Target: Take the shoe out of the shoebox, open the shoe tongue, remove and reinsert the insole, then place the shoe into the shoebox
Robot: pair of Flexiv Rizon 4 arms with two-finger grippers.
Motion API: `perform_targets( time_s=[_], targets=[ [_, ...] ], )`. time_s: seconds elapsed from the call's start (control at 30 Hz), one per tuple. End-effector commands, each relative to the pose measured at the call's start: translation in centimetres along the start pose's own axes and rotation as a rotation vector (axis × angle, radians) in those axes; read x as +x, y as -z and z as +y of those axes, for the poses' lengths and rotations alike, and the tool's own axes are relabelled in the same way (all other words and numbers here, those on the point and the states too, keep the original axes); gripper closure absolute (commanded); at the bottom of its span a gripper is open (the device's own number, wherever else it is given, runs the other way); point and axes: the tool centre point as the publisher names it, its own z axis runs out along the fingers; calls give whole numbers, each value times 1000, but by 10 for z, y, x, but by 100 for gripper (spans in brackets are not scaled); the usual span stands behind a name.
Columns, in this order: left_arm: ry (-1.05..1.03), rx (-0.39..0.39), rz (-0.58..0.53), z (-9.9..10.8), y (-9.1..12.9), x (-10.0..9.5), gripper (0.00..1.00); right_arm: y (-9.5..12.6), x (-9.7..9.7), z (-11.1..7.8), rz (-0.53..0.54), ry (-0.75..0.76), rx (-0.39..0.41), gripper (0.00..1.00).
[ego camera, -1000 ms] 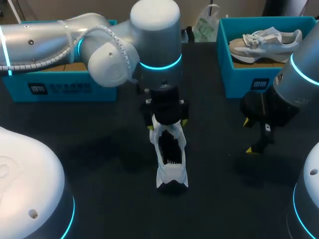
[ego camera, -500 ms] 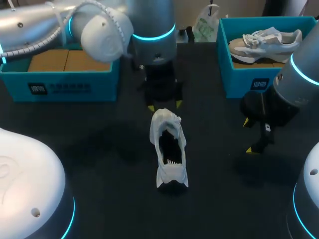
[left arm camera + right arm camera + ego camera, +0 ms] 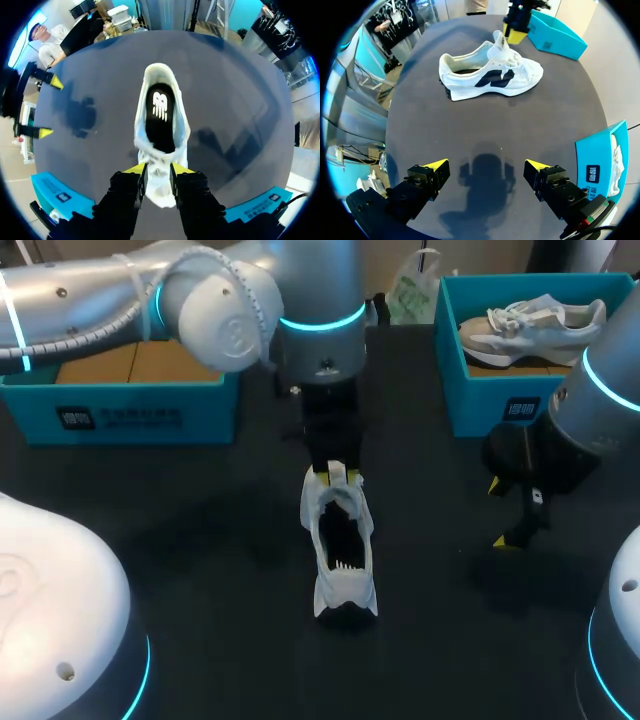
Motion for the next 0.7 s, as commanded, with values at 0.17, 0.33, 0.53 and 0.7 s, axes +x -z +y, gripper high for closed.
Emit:
perform_targets(
  time_s=[0.17,0.33,0.53,0.7],
  targets=[
    [-7,43,-1,-22,-20,12,71,-1,1,0,-2,0,1,0],
    [7,8,-35,-15,0,11,71,-1,1,0,-2,0,1,0],
    [16,45,-22,-19,-24,6,70,-1,1,0,-2,0,1,0],
    [5,87,9,-40,-44,11,71,-1,1,0,-2,0,1,0]
  ],
)
